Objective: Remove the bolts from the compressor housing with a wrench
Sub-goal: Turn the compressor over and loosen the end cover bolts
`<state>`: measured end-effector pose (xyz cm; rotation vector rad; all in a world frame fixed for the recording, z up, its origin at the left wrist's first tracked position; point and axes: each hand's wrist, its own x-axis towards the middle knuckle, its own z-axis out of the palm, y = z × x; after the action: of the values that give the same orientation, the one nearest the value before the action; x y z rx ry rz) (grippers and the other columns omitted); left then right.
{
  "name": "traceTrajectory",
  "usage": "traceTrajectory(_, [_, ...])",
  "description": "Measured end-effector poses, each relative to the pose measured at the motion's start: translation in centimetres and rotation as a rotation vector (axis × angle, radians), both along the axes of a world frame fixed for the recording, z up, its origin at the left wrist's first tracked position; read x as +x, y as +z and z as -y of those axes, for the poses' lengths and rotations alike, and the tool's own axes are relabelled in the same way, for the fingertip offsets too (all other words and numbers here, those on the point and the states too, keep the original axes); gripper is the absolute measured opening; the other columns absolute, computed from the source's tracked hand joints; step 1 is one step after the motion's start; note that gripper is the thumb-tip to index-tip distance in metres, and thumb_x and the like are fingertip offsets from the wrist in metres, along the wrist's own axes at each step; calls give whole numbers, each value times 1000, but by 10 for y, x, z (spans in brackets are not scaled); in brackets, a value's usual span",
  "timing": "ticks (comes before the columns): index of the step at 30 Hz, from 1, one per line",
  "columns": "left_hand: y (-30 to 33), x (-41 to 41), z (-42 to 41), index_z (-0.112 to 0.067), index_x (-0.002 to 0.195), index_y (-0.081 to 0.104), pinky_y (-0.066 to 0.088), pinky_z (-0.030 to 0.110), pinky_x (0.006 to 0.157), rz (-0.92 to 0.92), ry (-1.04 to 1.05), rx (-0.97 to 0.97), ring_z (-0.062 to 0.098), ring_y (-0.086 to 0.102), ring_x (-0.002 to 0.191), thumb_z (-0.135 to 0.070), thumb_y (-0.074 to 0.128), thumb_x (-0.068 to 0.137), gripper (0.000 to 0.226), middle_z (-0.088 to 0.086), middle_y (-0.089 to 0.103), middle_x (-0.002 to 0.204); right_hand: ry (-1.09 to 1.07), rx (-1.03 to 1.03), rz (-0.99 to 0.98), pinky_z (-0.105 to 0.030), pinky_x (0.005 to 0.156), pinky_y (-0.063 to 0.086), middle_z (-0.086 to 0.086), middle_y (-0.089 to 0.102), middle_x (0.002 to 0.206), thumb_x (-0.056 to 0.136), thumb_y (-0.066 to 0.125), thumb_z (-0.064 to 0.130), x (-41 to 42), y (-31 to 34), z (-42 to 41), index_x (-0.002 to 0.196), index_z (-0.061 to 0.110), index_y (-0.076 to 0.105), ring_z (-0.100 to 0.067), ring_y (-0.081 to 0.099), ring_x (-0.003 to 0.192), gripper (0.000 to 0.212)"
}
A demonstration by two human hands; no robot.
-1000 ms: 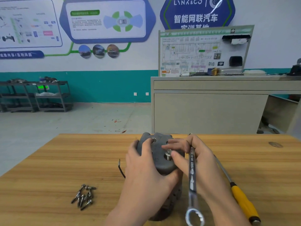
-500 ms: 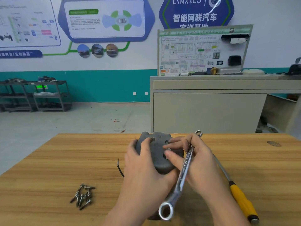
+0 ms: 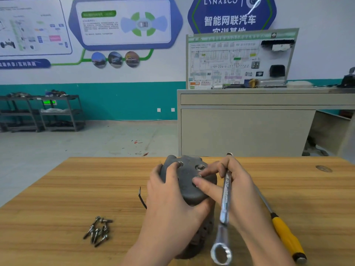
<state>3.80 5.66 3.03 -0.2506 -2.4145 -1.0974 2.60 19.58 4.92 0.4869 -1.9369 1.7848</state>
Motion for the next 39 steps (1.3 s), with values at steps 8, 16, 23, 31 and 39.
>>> traceTrajectory(8, [1, 0, -1, -44, 131, 20, 35, 35, 109, 8, 1, 2, 12, 19, 137, -77, 55, 52, 92, -19, 12, 139, -7, -9, -13, -2, 76, 40, 7, 72, 80, 71, 78, 5, 2, 0, 2, 74, 7, 38, 4, 63, 87, 40])
traceTrajectory(16, [2, 2, -1, -47, 128, 19, 31, 30, 110, 4, -1, 6, 7, 15, 136, -77, 53, 51, 89, -17, 12, 138, 31, -50, -8, -7, 79, 43, 3, 74, 81, 75, 75, 0, 2, 0, 3, 73, 12, 34, 1, 64, 92, 42])
traceTrajectory(23, [5, 3, -3, -45, 131, 19, 29, 30, 112, 15, 1, 1, 6, 13, 136, -80, 52, 50, 93, -17, 12, 140, 96, -79, 1, -10, 80, 47, 2, 75, 91, 78, 73, 8, 4, 2, 2, 78, 7, 38, -2, 66, 97, 35])
traceTrajectory(31, [9, 7, -2, -48, 126, 29, 25, 30, 113, 64, -11, 43, 0, 7, 138, -78, 53, 48, 87, -21, 8, 139, 25, -67, -57, -14, 86, 43, 0, 74, 80, 74, 76, -1, -4, -3, -3, 74, 11, 35, -6, 64, 100, 42])
traceTrajectory(39, [23, 8, 0, -65, 104, 43, 5, 48, 118, -4, -53, -194, -2, 0, 140, -77, 41, 63, 43, -28, 27, 142, 51, -69, -92, -14, 86, 46, 3, 75, 84, 81, 67, -1, -5, -6, -3, 74, 11, 33, -5, 65, 100, 36])
